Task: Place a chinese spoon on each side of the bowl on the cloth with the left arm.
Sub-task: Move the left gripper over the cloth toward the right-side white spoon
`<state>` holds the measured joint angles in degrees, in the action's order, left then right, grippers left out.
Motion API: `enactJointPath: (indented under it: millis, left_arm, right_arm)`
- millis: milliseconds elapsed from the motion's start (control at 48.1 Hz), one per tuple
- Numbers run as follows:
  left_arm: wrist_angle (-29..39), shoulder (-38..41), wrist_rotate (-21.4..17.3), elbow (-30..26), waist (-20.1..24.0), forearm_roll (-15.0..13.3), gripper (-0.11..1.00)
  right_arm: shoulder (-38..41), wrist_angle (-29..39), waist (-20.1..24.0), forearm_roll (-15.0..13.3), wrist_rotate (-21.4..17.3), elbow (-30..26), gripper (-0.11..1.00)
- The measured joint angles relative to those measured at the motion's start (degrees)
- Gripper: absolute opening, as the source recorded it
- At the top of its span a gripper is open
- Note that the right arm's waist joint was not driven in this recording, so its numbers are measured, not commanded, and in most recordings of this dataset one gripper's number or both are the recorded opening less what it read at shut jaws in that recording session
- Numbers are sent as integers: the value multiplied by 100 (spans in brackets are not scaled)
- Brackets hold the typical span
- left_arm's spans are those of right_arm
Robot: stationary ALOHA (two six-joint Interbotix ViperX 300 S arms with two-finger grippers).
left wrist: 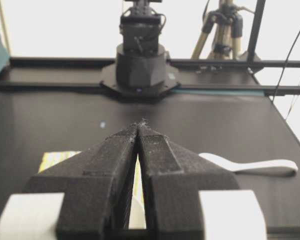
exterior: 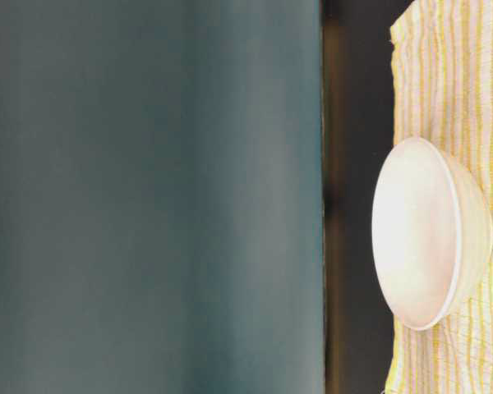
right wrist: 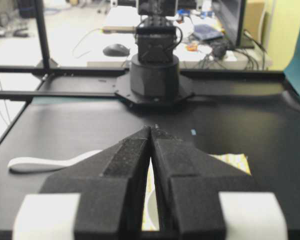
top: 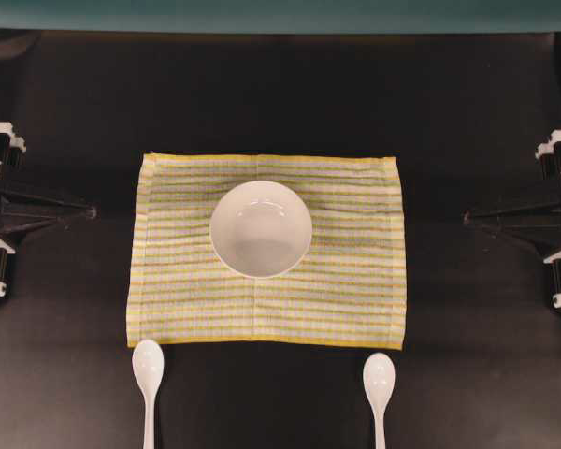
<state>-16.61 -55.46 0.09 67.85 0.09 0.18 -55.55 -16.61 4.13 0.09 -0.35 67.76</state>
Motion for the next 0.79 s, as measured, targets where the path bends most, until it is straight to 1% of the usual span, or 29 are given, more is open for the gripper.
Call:
enactJointPath:
  millis: [42, 62, 104, 166, 250, 333, 395, 478, 686, 791]
  left_arm:
    - [18, 18, 18, -18, -18, 9, 6]
    - [62, 79, 132, -79, -70, 53, 4]
    - [158, 325, 439, -290, -246, 132, 1]
    - [316, 773, 809, -571, -448, 185, 0]
    - [404, 1354, 1336, -870, -466, 202, 0]
    - [422, 1881, 1714, -1151, -510, 193, 0]
    - [457, 2417, 2013, -1433, -536, 202, 0]
    - [554, 3094, 2259, -1828, -554, 202, 0]
    - [765, 4641, 2628, -3059, -633, 202, 1]
    - [782, 5291, 2848, -3577, -738, 202, 5]
  right_arm:
    - [0, 0, 0, 0, 9, 0, 5]
    - [0, 0, 0, 0, 9, 0, 5]
    - [0, 18, 0, 0, 9, 0, 1]
    - [0, 105, 0, 9, 9, 0, 0]
    - [0, 246, 0, 0, 9, 0, 0]
    - [0, 387, 0, 0, 9, 9, 0]
    - [0, 501, 0, 0, 0, 9, 0]
    - [0, 580, 0, 0, 0, 35, 0]
    - [0, 615, 0, 0, 0, 97, 0]
    - [0, 624, 0, 0, 0, 123, 0]
